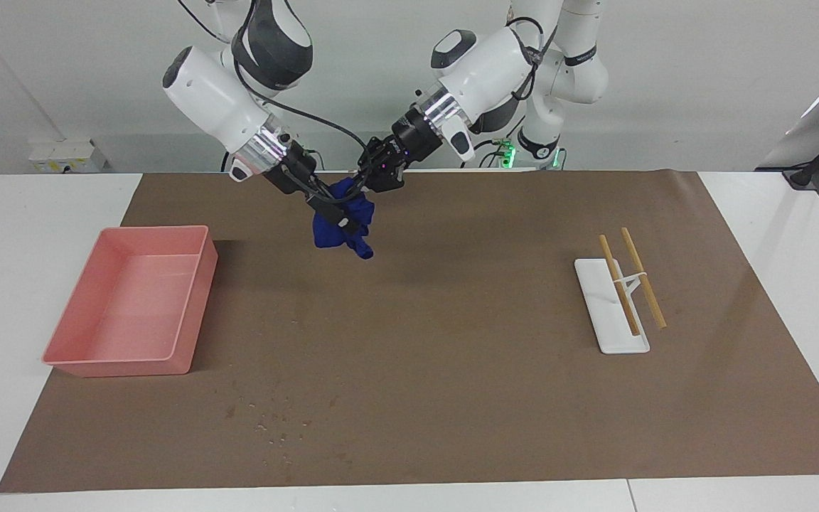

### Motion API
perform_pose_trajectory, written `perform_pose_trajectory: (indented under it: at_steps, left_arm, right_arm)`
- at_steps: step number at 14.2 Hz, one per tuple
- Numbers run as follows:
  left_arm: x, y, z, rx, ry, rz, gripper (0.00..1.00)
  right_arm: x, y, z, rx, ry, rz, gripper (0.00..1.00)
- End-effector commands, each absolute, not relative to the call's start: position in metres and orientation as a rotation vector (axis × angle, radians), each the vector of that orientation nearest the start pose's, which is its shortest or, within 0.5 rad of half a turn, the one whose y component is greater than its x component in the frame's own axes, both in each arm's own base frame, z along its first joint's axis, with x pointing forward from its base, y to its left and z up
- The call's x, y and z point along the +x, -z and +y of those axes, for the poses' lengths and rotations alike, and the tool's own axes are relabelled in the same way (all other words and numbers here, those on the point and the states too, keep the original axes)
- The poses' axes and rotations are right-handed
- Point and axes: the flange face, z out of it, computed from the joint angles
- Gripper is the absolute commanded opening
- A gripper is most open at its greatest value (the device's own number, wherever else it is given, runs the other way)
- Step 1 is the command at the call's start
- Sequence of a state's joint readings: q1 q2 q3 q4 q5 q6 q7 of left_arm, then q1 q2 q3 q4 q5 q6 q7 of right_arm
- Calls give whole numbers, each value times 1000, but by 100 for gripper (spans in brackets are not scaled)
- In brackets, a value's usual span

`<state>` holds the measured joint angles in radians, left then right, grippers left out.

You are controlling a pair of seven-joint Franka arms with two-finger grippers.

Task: Wipe water with towel using both arms
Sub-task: 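Pass the blue cloth from the left gripper to the right gripper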

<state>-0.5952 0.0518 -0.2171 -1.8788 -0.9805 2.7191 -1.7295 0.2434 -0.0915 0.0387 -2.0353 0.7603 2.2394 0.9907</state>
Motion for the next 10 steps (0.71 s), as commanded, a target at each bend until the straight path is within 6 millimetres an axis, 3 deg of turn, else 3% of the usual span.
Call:
perform_pose_trajectory:
  at_steps: [1,3,4,9,10]
  left_arm:
    - [428,-560,-426,1434,568,1626,0]
    - [429,-560,-427,1442,562,1619,0]
    - [429,-560,-426,1439,560,1618,0]
    - [431,-563,-426,1435,560,1615,0]
    - [433,-564,-426,1429,559,1615,82]
  right_arm:
    - [527,-525,169,-2089,-184,1219,53]
    - [530,-525,162,-2089,-173,1213,5]
    - [530,-525,160,-2101,-168,1191,0]
    - [529,-523,152,-2214,-151,1045,0]
    - [525,-521,153,-2308,-127,961,0]
